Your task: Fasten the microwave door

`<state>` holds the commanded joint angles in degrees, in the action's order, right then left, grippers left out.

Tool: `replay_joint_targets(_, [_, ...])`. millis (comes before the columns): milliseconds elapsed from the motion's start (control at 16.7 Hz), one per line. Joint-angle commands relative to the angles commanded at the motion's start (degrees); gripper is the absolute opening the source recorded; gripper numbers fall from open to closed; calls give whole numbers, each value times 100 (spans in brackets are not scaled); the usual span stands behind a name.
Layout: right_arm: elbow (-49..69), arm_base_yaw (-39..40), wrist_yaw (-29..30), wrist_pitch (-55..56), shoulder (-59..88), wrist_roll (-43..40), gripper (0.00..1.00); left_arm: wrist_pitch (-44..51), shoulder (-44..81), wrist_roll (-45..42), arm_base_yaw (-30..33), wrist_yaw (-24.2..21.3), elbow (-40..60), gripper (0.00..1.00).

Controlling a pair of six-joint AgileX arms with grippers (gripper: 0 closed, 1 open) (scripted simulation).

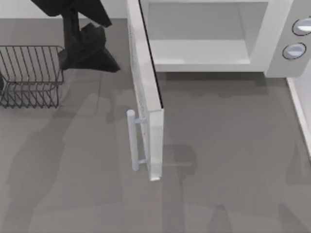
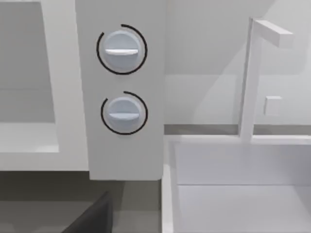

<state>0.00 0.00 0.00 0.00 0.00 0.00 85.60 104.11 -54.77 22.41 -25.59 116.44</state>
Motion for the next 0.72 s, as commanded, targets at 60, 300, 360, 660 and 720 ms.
replay_joint_targets(60, [0,0,0,0,0,0,100,5,13,-17,3,-7,38,100])
replay_joint_targets(300, [0,0,0,0,0,0,100,-4,-11,-10,-28,1,25,100])
replay_joint_targets(360, [0,0,0,0,0,0,100,-22,-11,-5,-18,2,7,100])
replay_joint_targets(660, [0,0,0,0,0,0,100,-881,-36,236,244,65,-785,100])
replay_joint_targets(720, [0,0,0,0,0,0,100,-1146,-40,308,312,87,-1008,100])
